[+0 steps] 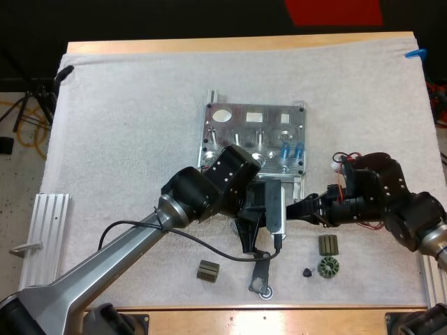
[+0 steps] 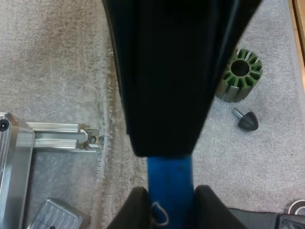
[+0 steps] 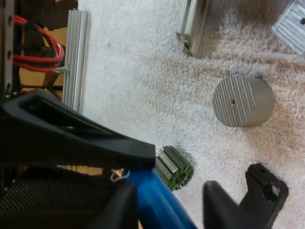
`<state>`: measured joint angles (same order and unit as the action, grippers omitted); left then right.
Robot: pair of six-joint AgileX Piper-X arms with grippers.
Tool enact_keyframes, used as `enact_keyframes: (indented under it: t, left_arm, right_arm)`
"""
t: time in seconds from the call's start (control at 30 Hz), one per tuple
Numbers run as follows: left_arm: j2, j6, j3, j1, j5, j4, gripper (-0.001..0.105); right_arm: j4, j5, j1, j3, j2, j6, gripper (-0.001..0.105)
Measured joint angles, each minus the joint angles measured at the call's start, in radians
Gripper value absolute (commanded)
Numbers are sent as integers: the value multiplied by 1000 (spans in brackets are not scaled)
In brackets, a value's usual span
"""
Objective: Load cells from right to left
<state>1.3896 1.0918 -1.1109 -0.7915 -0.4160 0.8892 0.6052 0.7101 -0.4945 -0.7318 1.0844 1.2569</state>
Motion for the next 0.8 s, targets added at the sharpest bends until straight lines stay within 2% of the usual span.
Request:
enact_keyframes:
  t: [0.17,0.23,0.3,0.4,0.6,0.8]
  left_arm:
    - [0,0,2,0,0,0,0]
    - [0,-1,5,0,0,0,0]
    - [0,-1,5,0,0,0,0]
    - [0,-1,5,0,0,0,7]
    - [0,26,0,0,0,3,25]
    - [0,38,-59,0,-5,34,34]
  right_arm:
    - [-25,26,0,0,-1,-2,5]
    - [-27,26,0,0,-1,-2,1]
    - [-29,26,0,0,-1,-2,1]
    - [-28,26,0,0,-1,0,1]
    - [-29,28,0,0,-1,55,1]
    - [20,1,0,0,3,168,1]
